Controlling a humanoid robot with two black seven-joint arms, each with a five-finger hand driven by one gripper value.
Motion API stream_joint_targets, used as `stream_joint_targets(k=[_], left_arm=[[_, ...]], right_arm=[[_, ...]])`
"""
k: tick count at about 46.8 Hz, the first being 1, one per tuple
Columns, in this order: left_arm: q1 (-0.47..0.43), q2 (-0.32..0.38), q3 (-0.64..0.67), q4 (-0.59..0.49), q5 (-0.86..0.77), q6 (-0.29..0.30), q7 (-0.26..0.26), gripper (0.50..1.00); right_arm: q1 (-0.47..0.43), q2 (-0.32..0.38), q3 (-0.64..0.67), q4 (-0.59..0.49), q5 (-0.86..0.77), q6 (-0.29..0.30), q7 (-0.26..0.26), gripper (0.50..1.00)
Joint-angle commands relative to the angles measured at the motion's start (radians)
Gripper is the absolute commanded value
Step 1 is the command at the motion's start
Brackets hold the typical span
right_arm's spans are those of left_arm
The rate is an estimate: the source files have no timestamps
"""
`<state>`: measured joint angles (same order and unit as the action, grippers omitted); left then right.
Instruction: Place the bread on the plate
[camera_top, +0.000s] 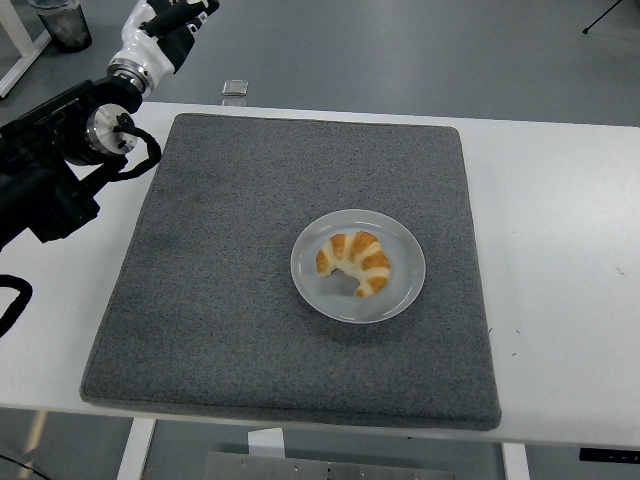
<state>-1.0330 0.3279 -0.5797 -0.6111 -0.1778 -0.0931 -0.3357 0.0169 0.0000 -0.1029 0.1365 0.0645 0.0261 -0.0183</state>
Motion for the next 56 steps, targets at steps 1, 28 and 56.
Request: stream_joint_targets(k=[1,28,56], left_arm=[[0.04,0.0,-0.045,-0.001,0.0,0.0,0.0,0.992],[0.103,-0.01,-0.109,0.033,-0.052,-0.008,-0.002,0.992],[0.094,-0.075,-0.126,0.114,-0.078,0.042,0.029,0.99]], right_arm=[[0.0,0.0,0.0,0.0,0.0,0.0,0.0,0.952],[0.0,0.0,-0.003,0.003,-0.002,0.009,0.0,0.952],[0.0,0.0,-0.001,0.003,-0.002,0.011,0.0,0.952]])
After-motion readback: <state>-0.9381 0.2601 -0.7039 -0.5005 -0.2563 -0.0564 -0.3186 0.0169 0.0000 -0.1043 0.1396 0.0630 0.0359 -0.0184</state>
